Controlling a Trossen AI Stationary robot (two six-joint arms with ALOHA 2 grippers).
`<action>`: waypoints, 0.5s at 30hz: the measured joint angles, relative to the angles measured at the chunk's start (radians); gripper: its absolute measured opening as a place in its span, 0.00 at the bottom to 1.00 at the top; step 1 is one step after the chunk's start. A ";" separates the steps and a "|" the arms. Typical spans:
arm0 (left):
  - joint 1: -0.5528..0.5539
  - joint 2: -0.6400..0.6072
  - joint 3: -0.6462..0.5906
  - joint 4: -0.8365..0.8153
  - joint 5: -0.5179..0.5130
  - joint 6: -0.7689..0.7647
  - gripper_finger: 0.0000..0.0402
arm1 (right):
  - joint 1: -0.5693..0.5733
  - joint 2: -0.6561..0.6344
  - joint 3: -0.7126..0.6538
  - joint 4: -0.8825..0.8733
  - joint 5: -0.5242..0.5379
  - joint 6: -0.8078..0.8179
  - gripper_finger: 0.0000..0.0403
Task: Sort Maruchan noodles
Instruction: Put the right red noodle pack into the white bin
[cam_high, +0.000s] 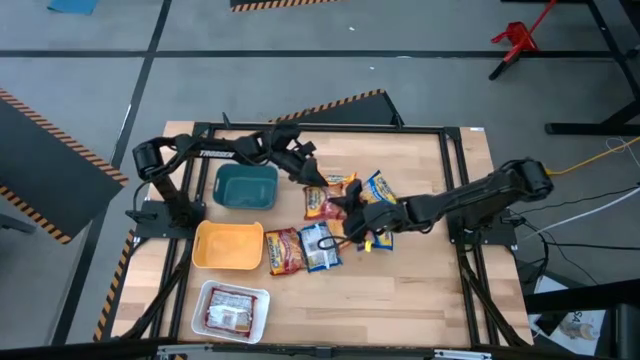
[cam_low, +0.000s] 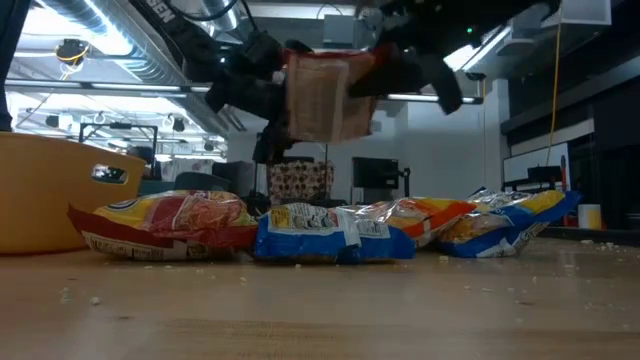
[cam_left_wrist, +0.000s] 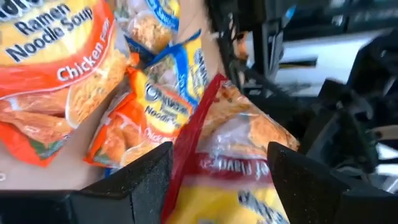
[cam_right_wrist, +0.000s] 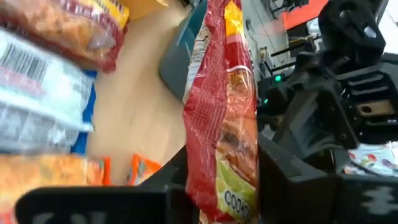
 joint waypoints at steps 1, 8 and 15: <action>0.004 0.000 -0.001 0.034 -0.004 -0.035 0.64 | 0.000 -0.014 0.000 -0.029 0.022 -0.001 0.22; 0.000 0.000 0.000 0.237 -0.062 -0.248 0.64 | 0.001 -0.094 0.000 -0.143 0.180 -0.065 0.22; -0.002 0.000 0.000 0.276 -0.079 -0.367 0.64 | 0.007 -0.097 0.000 -0.157 0.255 -0.169 0.22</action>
